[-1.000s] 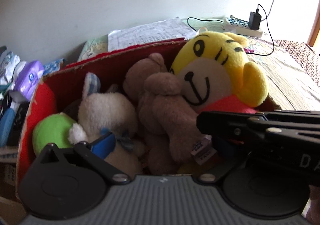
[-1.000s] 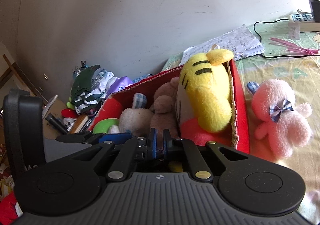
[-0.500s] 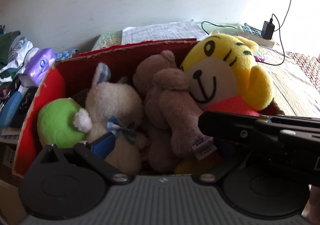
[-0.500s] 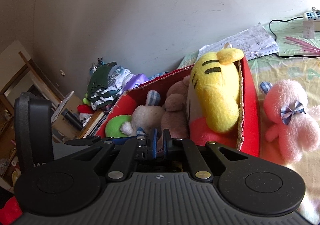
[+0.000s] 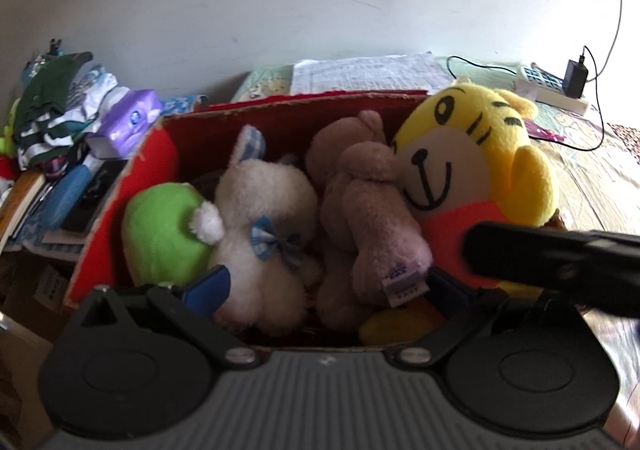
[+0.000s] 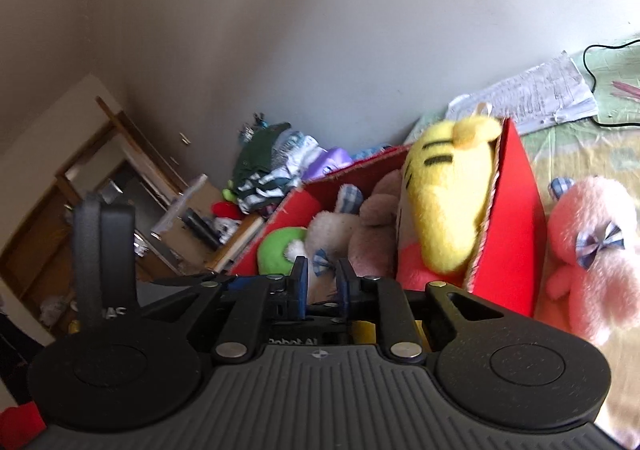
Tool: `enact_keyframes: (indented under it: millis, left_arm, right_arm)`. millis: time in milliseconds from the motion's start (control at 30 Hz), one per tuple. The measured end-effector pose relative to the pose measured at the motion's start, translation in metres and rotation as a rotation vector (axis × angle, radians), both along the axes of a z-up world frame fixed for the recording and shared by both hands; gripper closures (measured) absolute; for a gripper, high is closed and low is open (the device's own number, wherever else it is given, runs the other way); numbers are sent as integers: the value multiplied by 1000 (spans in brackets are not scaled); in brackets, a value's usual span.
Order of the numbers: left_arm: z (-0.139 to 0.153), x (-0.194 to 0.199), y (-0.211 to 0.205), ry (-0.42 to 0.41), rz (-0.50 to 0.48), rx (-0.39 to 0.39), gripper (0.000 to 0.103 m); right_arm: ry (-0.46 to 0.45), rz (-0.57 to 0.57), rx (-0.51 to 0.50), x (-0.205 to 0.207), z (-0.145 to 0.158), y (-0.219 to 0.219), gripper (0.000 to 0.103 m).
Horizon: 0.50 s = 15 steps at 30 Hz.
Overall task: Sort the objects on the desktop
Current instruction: 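Move both grippers out of the box to the pink bunny plush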
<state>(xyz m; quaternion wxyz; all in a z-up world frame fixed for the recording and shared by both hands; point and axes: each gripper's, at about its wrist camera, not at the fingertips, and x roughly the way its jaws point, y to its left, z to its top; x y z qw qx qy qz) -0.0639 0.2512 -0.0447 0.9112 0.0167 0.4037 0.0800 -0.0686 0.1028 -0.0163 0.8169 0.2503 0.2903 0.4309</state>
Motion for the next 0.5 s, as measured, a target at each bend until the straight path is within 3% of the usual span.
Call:
enact_keyframes:
  millis: [233, 367, 500]
  left_arm:
    - [28, -8, -4, -53, 70, -37, 1]
    - [52, -14, -23, -131, 20, -103, 1]
    - [62, -15, -54, -185, -98, -162, 1]
  right_arm:
    - [-11, -48, 50, -7, -2, -62, 85]
    - [87, -150, 49, 0, -21, -99, 85]
    - [223, -264, 62, 10, -44, -137, 85]
